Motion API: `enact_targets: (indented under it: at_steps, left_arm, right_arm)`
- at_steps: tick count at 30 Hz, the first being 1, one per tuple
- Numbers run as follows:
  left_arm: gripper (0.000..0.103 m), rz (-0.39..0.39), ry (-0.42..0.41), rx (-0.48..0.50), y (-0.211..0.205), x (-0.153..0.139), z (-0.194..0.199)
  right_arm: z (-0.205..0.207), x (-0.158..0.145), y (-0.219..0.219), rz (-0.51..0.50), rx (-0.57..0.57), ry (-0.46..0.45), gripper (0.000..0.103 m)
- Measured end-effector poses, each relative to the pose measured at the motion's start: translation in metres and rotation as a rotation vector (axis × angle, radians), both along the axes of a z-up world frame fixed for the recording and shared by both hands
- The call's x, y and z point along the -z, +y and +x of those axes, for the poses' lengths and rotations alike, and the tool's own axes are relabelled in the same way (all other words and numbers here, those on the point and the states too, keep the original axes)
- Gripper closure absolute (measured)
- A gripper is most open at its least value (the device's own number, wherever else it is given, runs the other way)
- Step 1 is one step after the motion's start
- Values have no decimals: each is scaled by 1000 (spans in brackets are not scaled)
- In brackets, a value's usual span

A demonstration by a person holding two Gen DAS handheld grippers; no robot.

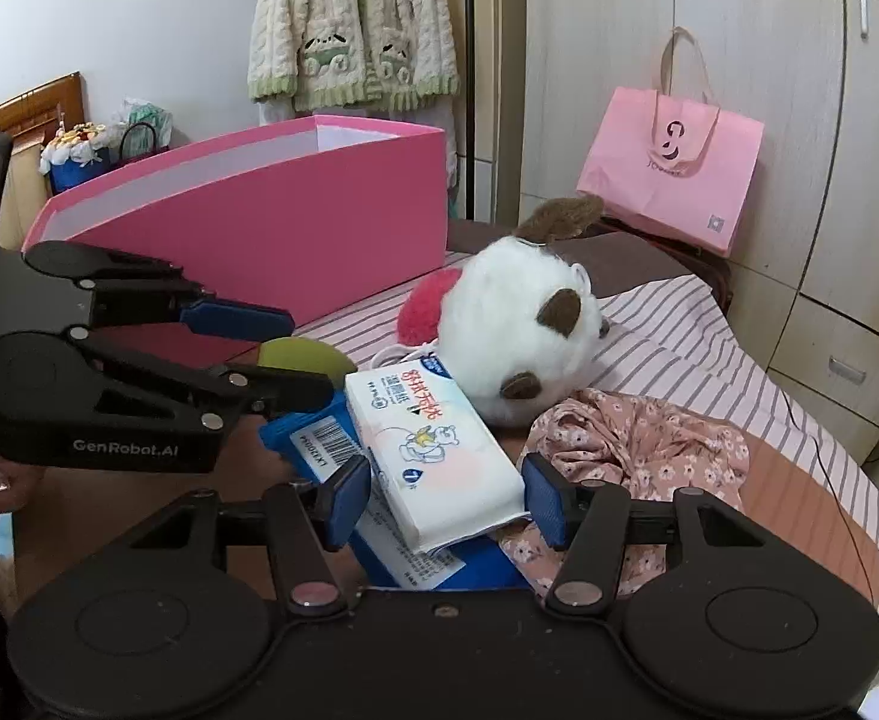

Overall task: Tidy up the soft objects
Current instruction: 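Grasp the green sponge with the left gripper while the right gripper grasps the wet-wipe pack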

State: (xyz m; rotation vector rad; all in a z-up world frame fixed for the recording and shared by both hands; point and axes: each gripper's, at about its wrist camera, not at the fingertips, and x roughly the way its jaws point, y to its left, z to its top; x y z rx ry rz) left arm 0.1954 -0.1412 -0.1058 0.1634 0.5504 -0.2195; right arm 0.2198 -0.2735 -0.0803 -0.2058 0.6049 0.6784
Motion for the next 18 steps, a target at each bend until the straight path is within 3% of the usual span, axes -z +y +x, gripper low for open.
enact_targets:
  at_steps: [8, 10, 11, 18]
  left_arm:
    - [56, 61, -6, -47, -6, 7, 2]
    - [67, 78, -10, -50, -7, 7, 0]
    - [67, 97, -15, -55, -8, 6, -1]
    - [69, 49, -2, -63, -2, 3, -2]
  right_arm:
    - [4, 5, 5, 25, 1, -14, 44]
    - [-3, 4, 8, 9, 6, -37, 47]
    - [-8, 3, 9, 3, 6, -49, 49]
    - [-30, -2, 16, -24, 12, -39, 56]
